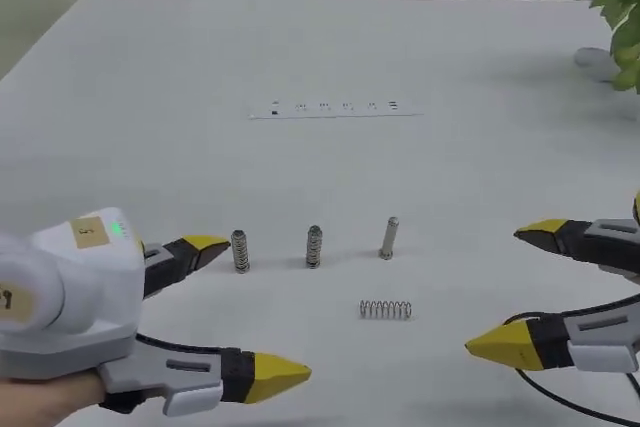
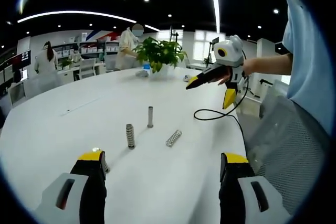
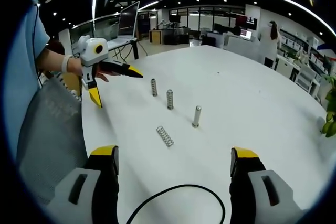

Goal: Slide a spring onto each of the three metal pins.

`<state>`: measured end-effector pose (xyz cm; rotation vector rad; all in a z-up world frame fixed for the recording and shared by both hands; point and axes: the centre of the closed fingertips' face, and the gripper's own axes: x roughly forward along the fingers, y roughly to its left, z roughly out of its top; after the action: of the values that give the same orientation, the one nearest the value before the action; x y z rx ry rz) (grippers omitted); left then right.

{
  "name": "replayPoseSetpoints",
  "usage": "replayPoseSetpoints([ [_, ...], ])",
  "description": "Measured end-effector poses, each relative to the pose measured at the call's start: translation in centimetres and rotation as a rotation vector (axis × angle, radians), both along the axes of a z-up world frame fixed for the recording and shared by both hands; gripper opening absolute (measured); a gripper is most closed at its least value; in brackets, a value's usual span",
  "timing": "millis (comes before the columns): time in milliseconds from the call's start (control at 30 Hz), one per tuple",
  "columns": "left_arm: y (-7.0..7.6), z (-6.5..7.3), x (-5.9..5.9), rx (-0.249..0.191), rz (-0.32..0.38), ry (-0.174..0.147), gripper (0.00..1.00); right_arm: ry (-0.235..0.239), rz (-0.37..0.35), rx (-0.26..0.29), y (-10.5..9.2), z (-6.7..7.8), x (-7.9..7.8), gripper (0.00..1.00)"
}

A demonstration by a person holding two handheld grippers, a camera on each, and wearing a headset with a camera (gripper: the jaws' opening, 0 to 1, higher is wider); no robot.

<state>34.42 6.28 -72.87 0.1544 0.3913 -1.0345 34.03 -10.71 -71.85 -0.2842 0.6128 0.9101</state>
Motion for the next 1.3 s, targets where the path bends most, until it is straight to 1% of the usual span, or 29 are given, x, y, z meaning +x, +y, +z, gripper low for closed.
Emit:
replayPoseSetpoints([
  [133,-1.2,-0.6,0.2,0.004,-0.037,0.003,0.81,-0.008,-0.022,0.014,-0.4,0.6,0.0,0.86],
  [167,-1.6,-0.7,0.4,-0.003,-0.045,0.005,0.79,-0.007,-0.022,0.015,-0.5,0.6,-0.1,0.86],
  [233,-2.1,-1.0,0.8,-0.001,-0.048,0.007,0.75,-0.003,-0.025,0.011,-0.6,0.5,-0.2,0.86],
  [300,-2.8,-1.2,1.0,-0.004,-0.066,0.003,0.71,0.002,-0.032,0.014,-0.7,0.4,-0.4,0.85],
  [433,-4.1,-2.0,1.4,0.005,-0.102,0.008,0.7,0.003,-0.047,0.018,-1.1,0.4,-0.8,0.85],
  [600,-5.3,-2.7,1.7,0.011,-0.134,0.012,0.69,0.006,-0.067,0.035,-1.4,0.6,-1.1,0.85],
  [733,-5.9,-3.1,1.8,0.018,-0.157,0.008,0.65,0.009,-0.08,0.038,-1.6,0.5,-1.2,0.85],
  [800,-6.2,-3.3,1.9,0.015,-0.169,0.015,0.62,0.011,-0.085,0.042,-1.6,0.5,-1.3,0.85],
  [900,-6.8,-3.6,2.0,0.017,-0.187,0.011,0.55,0.017,-0.088,0.049,-1.5,0.4,-1.5,0.84],
  [933,-7.0,-3.8,2.1,0.019,-0.191,0.017,0.53,0.017,-0.09,0.051,-1.5,0.4,-1.6,0.84],
  [1033,-7.5,-4.2,2.3,0.029,-0.2,0.016,0.51,0.022,-0.089,0.052,-1.4,0.4,-1.7,0.84],
  [1067,-7.7,-4.3,2.3,0.028,-0.205,0.018,0.49,0.022,-0.087,0.05,-1.4,0.3,-1.7,0.84],
  [1133,-7.9,-4.7,2.2,0.042,-0.221,0.027,0.4,0.024,-0.089,0.052,-1.5,0.3,-1.7,0.84],
  [1167,-8.1,-5.0,2.3,0.048,-0.226,0.029,0.38,0.024,-0.091,0.055,-1.5,0.4,-1.7,0.84],
  [1233,-8.2,-5.3,2.5,0.056,-0.227,0.027,0.38,0.022,-0.092,0.054,-1.6,0.4,-1.6,0.83],
  [1267,-8.3,-5.3,2.5,0.053,-0.229,0.034,0.36,0.022,-0.093,0.054,-1.6,0.4,-1.6,0.83],
  [1300,-8.4,-5.3,2.6,0.054,-0.23,0.031,0.34,0.023,-0.094,0.057,-1.6,0.5,-1.6,0.83],
])
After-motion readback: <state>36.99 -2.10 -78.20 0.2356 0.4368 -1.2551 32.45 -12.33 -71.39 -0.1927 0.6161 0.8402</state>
